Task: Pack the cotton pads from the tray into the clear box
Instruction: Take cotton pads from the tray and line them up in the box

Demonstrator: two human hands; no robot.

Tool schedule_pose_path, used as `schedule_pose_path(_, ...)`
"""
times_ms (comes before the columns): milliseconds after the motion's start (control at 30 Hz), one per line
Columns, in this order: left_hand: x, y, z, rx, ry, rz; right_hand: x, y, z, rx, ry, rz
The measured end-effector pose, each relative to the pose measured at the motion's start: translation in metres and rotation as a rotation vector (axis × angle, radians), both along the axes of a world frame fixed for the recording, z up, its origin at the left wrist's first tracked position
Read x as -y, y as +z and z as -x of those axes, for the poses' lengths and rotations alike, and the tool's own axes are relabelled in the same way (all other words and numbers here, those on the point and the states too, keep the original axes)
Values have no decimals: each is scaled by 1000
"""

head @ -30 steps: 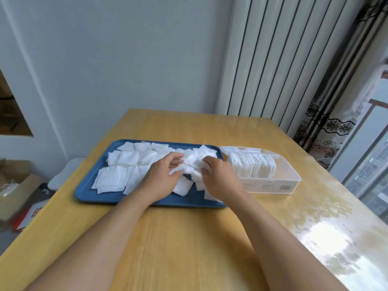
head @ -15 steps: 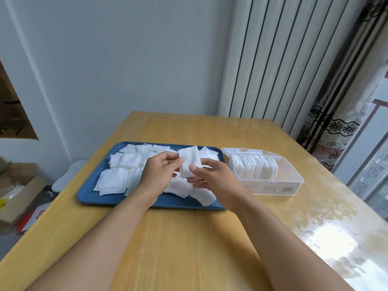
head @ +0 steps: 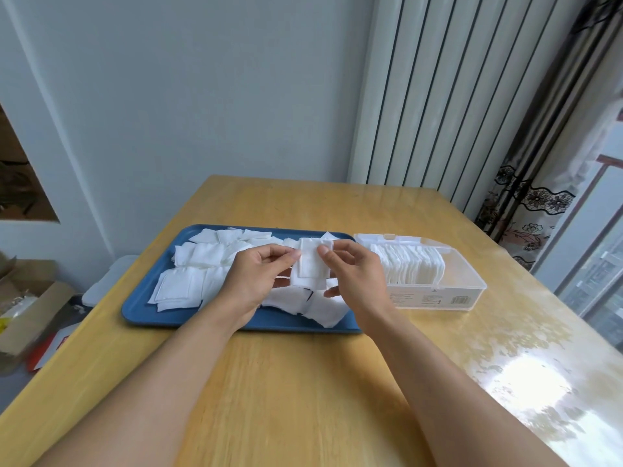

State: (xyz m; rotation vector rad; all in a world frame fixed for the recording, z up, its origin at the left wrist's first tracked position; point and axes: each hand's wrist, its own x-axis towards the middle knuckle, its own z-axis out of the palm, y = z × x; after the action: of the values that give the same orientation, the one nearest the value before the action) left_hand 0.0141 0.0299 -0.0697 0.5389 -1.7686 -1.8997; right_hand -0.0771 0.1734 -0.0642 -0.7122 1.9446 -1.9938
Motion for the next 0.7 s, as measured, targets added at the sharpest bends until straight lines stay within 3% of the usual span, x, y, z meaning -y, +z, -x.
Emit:
schedule_pose_path(200, -1, 2, 0, -42, 64, -82, 0, 3, 4, 28, -142, 57)
schedule_pose_path(300, -1, 4, 0, -54, 92, -99, -2, 5, 5, 27, -92, 36)
schedule_pose_path(400, -4, 3, 1, -41, 49, -112, 2, 2, 1, 36, -16, -6)
schedule_pose_path(700, -14, 9, 0, -84, -81, -233, 3, 2, -4, 40, -57, -24)
